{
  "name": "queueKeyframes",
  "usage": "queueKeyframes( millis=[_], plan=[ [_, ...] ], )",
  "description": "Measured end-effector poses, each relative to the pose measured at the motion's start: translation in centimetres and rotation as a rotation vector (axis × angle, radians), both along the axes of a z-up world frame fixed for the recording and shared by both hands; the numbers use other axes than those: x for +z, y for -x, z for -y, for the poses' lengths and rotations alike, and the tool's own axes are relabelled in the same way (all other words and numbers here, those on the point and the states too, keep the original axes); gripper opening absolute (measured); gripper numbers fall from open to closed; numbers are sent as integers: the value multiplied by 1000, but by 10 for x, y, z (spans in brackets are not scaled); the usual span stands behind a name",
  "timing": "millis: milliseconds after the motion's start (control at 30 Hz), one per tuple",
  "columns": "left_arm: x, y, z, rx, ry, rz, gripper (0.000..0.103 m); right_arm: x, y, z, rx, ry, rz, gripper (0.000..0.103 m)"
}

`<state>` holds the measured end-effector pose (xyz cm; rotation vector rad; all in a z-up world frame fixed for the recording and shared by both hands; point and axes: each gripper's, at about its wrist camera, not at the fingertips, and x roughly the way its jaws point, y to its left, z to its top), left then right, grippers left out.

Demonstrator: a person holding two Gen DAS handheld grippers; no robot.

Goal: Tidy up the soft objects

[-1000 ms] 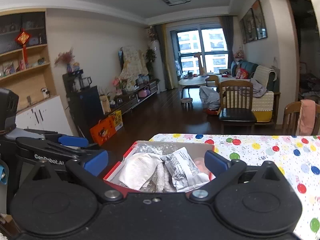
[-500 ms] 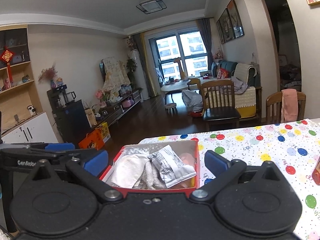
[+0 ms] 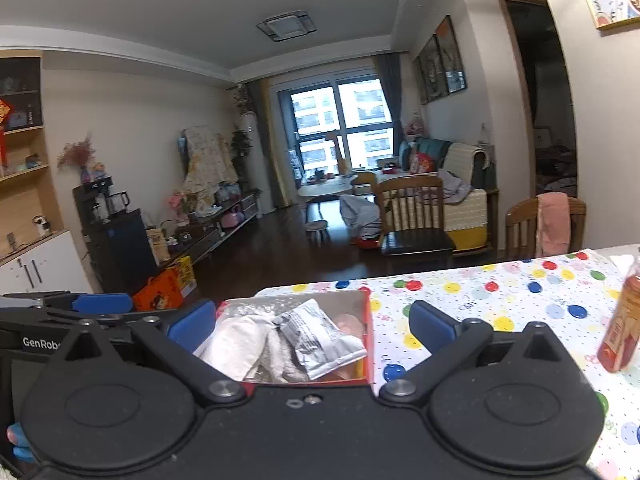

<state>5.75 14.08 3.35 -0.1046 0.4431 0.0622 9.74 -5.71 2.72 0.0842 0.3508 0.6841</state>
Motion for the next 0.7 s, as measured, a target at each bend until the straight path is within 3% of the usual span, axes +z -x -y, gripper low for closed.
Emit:
queueKeyframes(
  millis=[700],
  plan=[
    [0,8,16,-40,-15,-2,103,-8,18,17,-140,17,-11,103]
  ],
)
